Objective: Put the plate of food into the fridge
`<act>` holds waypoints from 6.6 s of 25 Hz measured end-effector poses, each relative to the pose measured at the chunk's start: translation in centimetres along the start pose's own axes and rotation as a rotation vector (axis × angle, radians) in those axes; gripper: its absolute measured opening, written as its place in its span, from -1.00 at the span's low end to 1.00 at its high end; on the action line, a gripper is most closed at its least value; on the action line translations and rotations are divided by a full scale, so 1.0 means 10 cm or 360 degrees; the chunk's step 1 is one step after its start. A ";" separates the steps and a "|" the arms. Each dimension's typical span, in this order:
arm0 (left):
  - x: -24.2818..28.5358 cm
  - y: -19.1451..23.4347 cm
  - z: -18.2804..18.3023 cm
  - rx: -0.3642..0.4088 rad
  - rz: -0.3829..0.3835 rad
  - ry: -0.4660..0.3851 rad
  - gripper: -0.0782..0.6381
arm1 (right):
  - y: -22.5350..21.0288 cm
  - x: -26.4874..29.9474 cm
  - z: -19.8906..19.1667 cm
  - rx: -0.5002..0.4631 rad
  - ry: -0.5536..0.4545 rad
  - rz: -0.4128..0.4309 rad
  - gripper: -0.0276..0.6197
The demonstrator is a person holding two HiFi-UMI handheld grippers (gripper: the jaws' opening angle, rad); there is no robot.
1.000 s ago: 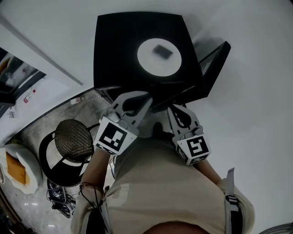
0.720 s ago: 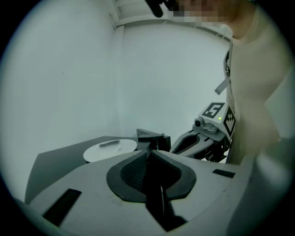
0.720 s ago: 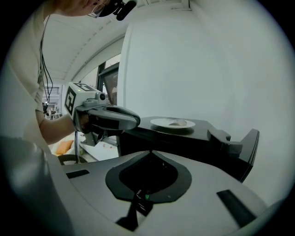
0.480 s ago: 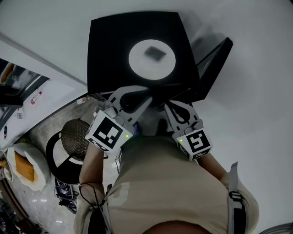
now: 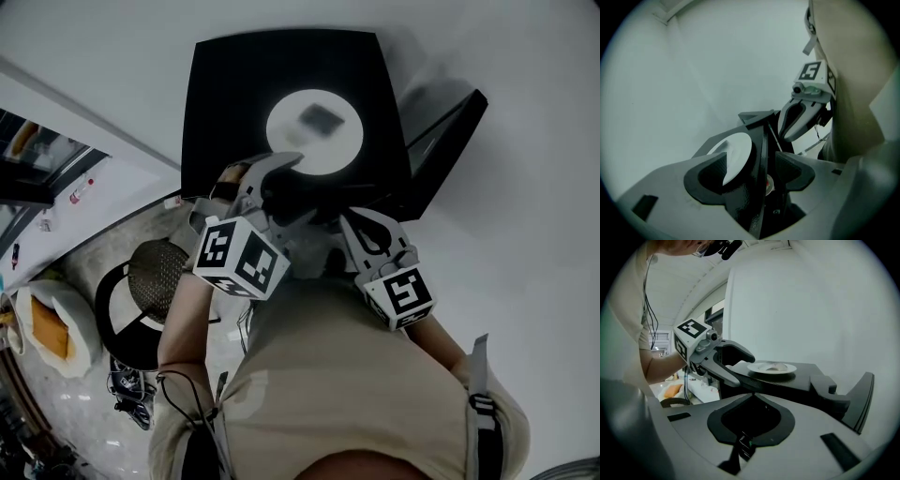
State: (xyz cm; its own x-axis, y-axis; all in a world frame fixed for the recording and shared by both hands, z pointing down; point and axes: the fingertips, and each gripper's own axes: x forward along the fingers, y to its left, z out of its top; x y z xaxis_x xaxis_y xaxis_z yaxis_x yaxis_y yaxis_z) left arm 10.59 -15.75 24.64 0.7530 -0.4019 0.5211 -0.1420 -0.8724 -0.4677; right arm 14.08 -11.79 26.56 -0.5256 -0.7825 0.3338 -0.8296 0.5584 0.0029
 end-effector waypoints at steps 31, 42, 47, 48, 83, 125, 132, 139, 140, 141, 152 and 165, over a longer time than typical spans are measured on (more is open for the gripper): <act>0.26 0.02 -0.19 0.0389 0.0176 0.0343 0.06 | 0.01 -0.06 -0.12 0.0044 0.0021 0.0027 -0.84; 0.17 -0.04 -0.20 0.0344 0.0234 0.0288 -0.14 | -0.02 -0.03 -0.16 0.0114 0.0040 0.0037 -0.84; 0.06 -0.03 -0.21 0.0272 0.0260 0.0212 -0.33 | -0.02 0.05 -0.17 0.0168 0.0037 0.0060 -0.84; 0.04 -0.03 -0.22 0.0258 0.0272 0.0199 -0.36 | -0.03 0.07 -0.19 0.0185 0.0041 0.0066 -0.84; -0.34 -0.34 -0.15 0.0327 0.0230 -0.0019 -0.52 | -0.04 0.18 0.26 0.1195 -0.0154 0.0377 -0.40; -0.73 -0.79 -0.29 0.0434 0.0178 -0.0107 -0.49 | 0.51 0.09 0.05 0.1931 -0.0178 0.0361 -0.78; -0.78 -0.96 -0.25 0.0436 0.0150 -0.0074 -0.49 | 0.60 -0.04 -0.06 0.2011 -0.0172 0.0375 -0.78; -0.69 -1.12 -0.09 0.0403 0.0165 0.0007 -0.49 | 0.51 -0.24 -0.15 0.2072 -0.0155 0.0430 -0.79; -0.67 -1.16 -0.06 0.0399 0.0164 0.0019 -0.49 | 0.50 -0.28 -0.17 0.2080 -0.0151 0.0435 -0.79; -0.65 -1.21 -0.03 0.0395 0.0162 0.0029 -0.49 | 0.48 -0.33 -0.20 0.2085 -0.0147 0.0439 -0.79; -0.42 -1.50 0.17 0.0367 0.0173 0.0134 -0.48 | 0.31 -0.62 -0.45 0.2144 -0.0108 0.0466 -0.80; -0.44 -1.72 0.26 0.0235 0.0161 0.0223 -0.36 | 0.31 -0.89 -0.63 0.2238 -0.0080 0.0439 -0.82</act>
State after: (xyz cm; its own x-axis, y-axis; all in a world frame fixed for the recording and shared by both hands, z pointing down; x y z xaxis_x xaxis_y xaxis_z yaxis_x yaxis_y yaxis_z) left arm 11.37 1.75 28.54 0.6416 -0.5292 0.5552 -0.1090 -0.7795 -0.6169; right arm 17.40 -1.39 29.56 -0.6792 -0.7211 0.1368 -0.1803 -0.0168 -0.9835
